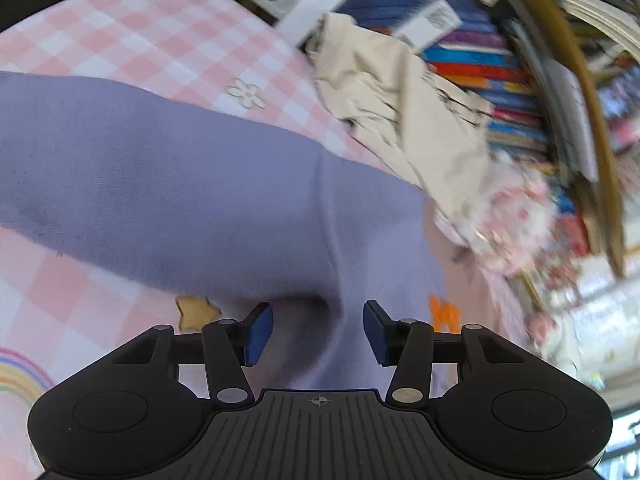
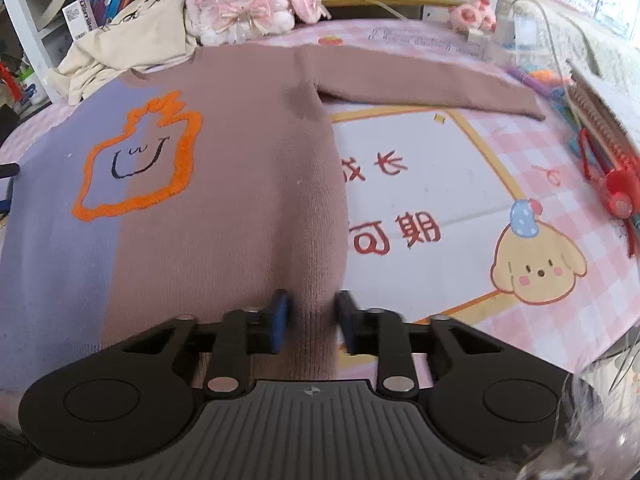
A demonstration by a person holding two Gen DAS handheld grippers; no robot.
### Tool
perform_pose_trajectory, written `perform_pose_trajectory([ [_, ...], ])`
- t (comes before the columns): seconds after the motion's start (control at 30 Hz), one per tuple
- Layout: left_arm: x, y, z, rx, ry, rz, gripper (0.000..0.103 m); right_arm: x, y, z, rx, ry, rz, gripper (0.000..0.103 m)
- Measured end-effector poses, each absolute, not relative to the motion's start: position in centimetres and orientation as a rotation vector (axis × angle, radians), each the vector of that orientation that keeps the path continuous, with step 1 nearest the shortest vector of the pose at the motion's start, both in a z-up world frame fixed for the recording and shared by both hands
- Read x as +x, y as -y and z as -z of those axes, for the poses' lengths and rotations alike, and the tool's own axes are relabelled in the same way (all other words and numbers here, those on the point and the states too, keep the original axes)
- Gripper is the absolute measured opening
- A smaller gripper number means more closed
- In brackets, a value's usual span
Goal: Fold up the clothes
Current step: 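Pull the hem with both grippers to straighten the sweater, then release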
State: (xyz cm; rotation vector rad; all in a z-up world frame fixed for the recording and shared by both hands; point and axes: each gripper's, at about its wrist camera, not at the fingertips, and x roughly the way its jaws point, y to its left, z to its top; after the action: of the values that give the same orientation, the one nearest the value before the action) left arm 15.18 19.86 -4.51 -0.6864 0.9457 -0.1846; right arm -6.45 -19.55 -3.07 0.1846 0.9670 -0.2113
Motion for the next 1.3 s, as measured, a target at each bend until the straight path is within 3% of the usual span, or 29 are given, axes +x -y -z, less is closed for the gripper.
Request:
perform_pose_trajectory([
  [0.07, 15.8, -19.0, 4.2, -0.578, -0.929, 0.150, 0.013, -6.4, 19.0, 3.1, 0.152, -0.967, 0.208, 0.012],
  [0.23, 16.6, -16.4, 3.4, -0.257, -0.877, 0.127, 0.010, -6.2, 18.4, 3.2, 0.130, -0.972, 0.175, 0.012],
  [0.43, 15.9, -18.2, 3.2, -0.304, -0.907, 0.198, 0.021, -5.9, 18.7, 3.3, 0.137, -0.980, 0.181, 0.013],
  [0.57, 12.9, -19.4, 2.7, -0.336, -0.909, 0.274, 0.035, -6.3, 19.5, 3.1, 0.194, -0.976, 0.197, 0.024],
  [0.77, 7.3, -18.3, 2.8, -0.206, -0.953, 0.326, 0.036, -6.8, 20.2, 3.0, 0.225, -0.977, 0.191, 0.029],
  [0.93, 3.6, -17.4, 2.8, -0.202, -0.955, 0.284, 0.041, -6.8, 20.5, 3.3, 0.210, -0.987, 0.121, 0.031],
  [1.3, -3.2, -14.9, 2.4, -0.228, -0.974, 0.188, 0.042, -8.3, 22.2, 3.4, 0.185, -0.979, -0.028, 0.032],
])
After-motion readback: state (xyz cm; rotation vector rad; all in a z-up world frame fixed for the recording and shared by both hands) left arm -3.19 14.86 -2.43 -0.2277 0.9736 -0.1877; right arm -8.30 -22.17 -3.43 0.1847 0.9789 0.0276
